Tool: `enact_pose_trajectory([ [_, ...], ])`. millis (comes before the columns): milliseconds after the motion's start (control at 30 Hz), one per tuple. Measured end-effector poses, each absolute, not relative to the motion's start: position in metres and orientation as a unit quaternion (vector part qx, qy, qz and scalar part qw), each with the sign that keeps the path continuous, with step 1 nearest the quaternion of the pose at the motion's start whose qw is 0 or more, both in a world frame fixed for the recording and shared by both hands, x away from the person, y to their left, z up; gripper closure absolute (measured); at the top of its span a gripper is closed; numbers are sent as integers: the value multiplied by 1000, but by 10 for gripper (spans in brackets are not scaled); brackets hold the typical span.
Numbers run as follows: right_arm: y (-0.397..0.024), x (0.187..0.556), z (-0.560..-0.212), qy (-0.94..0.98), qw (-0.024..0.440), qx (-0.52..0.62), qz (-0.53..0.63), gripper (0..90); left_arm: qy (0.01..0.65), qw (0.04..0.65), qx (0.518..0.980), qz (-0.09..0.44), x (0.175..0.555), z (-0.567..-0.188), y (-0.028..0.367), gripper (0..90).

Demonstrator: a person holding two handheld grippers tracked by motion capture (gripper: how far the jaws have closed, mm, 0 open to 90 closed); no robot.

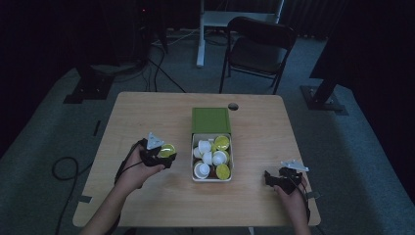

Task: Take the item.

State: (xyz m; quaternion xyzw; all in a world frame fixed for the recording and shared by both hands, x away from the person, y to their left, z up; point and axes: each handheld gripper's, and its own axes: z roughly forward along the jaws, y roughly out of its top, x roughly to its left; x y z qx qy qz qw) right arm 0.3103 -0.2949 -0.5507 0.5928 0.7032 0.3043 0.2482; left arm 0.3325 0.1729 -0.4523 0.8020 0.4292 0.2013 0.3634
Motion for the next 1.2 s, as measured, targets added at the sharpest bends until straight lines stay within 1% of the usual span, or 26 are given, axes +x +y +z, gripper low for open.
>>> enact_pose_trajectory([
  [400, -295, 310, -551, 703, 248, 593, 304, 121, 463, 356, 788, 195, 326, -473, 203, 377],
  [533, -295, 310, -551, 703, 248, 593, 304, 121, 473, 360, 780, 198, 325, -479, 210, 377],
  [733, -295, 310, -551, 703, 248, 593, 304, 121, 484, 350, 774, 209, 323, -490, 220, 377],
  [1200, -295, 310, -551, 703, 248, 593, 304, 121, 515, 340, 759, 209, 318, -509, 242, 377],
])
